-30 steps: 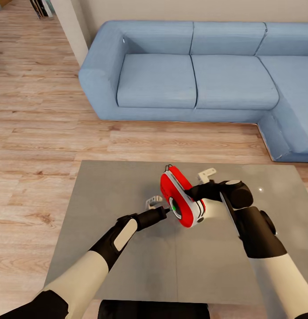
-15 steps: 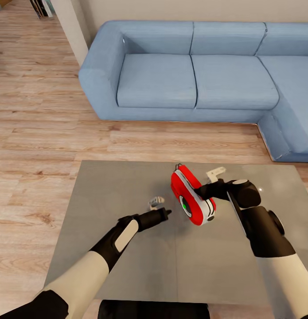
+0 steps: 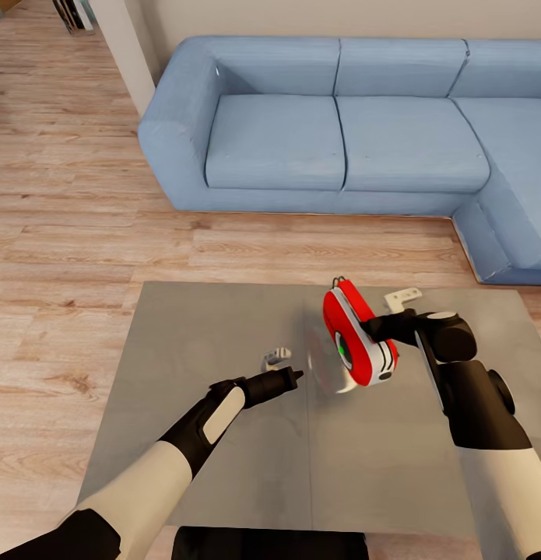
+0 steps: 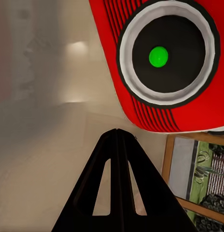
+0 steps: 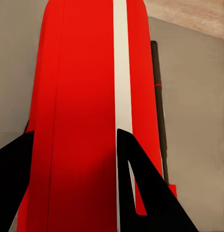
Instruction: Turn on the radio receiver that's on the table in the living room.
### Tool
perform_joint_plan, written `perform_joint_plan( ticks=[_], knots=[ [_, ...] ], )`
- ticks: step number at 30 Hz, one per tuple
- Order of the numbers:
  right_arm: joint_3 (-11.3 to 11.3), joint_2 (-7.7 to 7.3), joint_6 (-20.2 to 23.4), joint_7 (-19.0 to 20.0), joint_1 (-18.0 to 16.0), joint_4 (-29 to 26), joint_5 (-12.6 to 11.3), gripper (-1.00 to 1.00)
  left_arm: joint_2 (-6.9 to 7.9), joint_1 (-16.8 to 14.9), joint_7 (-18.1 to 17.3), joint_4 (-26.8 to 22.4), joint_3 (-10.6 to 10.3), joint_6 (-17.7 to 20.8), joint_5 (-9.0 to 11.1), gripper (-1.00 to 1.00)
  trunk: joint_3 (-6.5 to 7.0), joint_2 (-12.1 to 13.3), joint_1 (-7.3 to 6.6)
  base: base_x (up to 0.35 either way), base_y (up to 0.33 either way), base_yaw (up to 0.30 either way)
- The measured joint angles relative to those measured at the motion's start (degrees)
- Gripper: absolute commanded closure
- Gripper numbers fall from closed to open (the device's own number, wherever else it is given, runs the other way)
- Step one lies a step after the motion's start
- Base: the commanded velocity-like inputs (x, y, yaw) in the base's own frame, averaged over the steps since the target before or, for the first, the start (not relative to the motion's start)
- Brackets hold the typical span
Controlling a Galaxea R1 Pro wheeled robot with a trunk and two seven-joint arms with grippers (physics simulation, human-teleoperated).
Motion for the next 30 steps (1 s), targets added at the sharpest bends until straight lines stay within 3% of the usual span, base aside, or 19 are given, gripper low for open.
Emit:
perform_joint_plan(
  ticks=[14,21,30],
  knots=[
    [-0.13,0.05,0.0,-0.37,0.0,-0.27,0.1,1.0,0.0,0.0,0.0,0.15,-0.08,0.0,-0.06,1.0,0.0,0.0,0.0,0.0,0.0,0.0],
    [-0.11,0.52,-5.44,-7.78,-0.01,-0.15,-0.09,1.0,0.0,0.0,0.0,0.1,-0.09,-0.04,-0.09,1.0,0.0,0.0,0.0,0.0,0.0,0.0],
    [-0.11,0.75,-9.95,-9.23,1.99,-0.03,-0.53,1.0,0.0,0.0,0.0,0.09,-0.09,-0.08,-0.09,1.0,0.0,0.0,0.0,0.0,0.0,0.0]
  ],
)
